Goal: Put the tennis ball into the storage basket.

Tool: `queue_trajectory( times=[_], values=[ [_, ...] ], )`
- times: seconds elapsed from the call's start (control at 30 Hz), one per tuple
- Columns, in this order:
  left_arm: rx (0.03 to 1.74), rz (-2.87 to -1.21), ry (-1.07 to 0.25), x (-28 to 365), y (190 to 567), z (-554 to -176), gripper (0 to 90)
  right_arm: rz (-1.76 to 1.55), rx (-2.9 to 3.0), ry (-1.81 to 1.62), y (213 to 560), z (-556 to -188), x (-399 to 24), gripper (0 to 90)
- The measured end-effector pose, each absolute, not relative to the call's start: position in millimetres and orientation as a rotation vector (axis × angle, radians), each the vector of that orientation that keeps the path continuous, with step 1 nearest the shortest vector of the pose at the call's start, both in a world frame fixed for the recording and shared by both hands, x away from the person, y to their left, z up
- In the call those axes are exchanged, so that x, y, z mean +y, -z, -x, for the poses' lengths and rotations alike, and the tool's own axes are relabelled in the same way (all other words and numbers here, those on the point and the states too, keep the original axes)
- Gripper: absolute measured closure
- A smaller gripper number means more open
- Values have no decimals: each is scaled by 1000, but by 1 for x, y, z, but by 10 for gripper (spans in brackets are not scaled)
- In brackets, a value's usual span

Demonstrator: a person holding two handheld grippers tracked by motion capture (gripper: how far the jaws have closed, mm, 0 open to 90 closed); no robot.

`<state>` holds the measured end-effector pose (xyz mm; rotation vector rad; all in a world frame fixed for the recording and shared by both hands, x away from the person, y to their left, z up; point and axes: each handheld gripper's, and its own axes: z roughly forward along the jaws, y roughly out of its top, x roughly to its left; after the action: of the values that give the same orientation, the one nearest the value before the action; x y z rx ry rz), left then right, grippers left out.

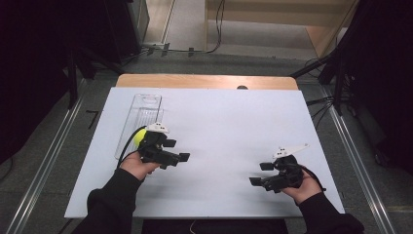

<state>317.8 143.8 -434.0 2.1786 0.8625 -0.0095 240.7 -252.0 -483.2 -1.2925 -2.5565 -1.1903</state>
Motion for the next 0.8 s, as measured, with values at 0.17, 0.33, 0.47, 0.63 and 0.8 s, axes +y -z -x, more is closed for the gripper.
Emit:
queue_trajectory(
  times=[0.17, 0.33, 0.47, 0.63, 0.8],
  values=[
    [854, -2185, 19, 145, 439, -314, 202, 1297, -2555, 1187, 483, -241, -252, 184],
    [847, -2196, 22, 148, 443, -311, 202, 1292, -2562, 1185, 483, -241, -252, 185],
    [838, -2204, 29, 151, 445, -309, 202, 1293, -2561, 1186, 483, -241, -252, 184],
    [837, -2199, 28, 154, 448, -305, 202, 1297, -2557, 1187, 483, -241, -253, 184],
    [824, -2206, 34, 160, 450, -301, 202, 1297, -2559, 1186, 483, -240, -253, 184]
  ],
)
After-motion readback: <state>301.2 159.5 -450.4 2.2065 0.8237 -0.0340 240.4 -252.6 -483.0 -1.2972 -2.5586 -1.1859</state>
